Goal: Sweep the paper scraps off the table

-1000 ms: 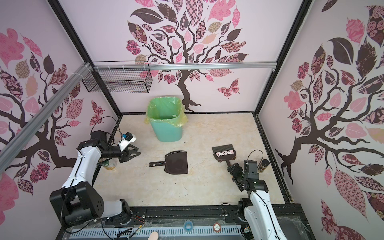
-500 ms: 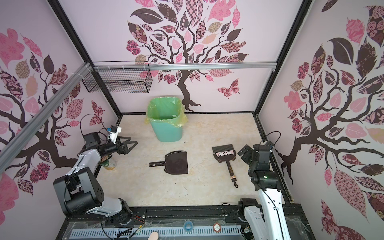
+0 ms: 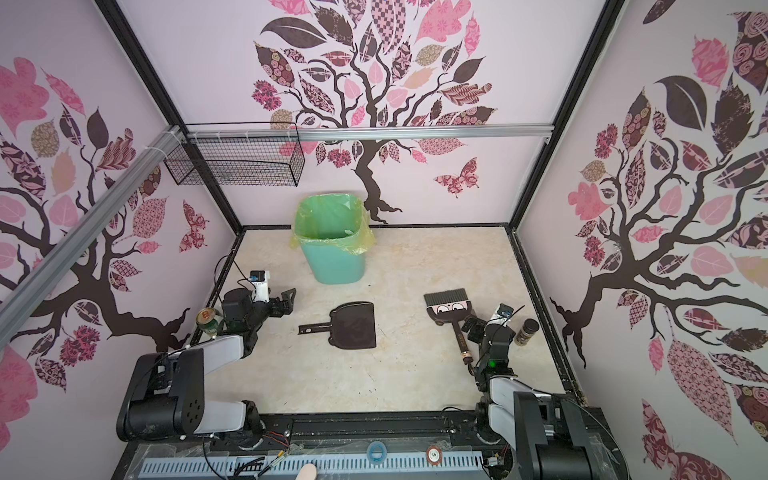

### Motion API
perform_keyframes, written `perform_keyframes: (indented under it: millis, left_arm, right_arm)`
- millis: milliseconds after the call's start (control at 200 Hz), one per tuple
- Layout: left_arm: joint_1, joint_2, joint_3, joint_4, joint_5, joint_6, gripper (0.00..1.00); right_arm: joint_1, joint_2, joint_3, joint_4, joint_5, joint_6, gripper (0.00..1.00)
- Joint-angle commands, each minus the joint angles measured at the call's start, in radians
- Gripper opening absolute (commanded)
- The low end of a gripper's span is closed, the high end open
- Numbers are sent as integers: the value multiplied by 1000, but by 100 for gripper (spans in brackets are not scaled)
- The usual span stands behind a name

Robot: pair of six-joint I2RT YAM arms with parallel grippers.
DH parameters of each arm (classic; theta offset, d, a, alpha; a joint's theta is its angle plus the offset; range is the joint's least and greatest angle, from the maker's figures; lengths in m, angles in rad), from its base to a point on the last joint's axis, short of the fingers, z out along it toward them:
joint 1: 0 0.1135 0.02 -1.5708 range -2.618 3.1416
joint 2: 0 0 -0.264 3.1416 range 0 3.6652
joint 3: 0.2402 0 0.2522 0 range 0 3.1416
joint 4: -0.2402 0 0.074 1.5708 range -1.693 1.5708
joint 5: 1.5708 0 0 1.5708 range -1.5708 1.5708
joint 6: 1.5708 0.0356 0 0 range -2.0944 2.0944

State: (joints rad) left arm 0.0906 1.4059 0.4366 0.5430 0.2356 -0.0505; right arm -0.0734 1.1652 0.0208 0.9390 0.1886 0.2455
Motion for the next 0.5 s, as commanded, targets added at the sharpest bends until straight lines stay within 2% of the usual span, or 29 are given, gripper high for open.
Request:
perform_keyframes:
  millis: [0,65,120,260,365,405,450,475,495]
  left_arm:
    - [8,20,34,23,-103,-41,97]
    - [5,-6,6,46,-99,-34,98]
    - [3,-22,-16,68,-114,-40,98]
    - [-3,-16,-15,79,-136,-26,98]
    - [-27,-10,-20,103,-124,31,98]
    - [-44,28,-37,196,-168,53,98]
    - [-41,136,-48,299,-159,59,98]
    - [-50,190,-53,419,-181,50,98]
    - [-51,178,-65,410,-189,48,98]
  right_arm:
    - [2,150,43,349,33,-12,100]
    - [15,291,65,466,34,-26,100]
    - [56,366,71,569,36,-87,100]
    - [118,388,118,491,109,-143,100]
    - [119,374,193,325,103,-140,100]
    - [119,375,220,270,99,-140,100]
    - [121,381,236,248,89,-144,100]
    - [120,383,238,249,88,-147,100]
    - [120,384,236,253,87,-147,100]
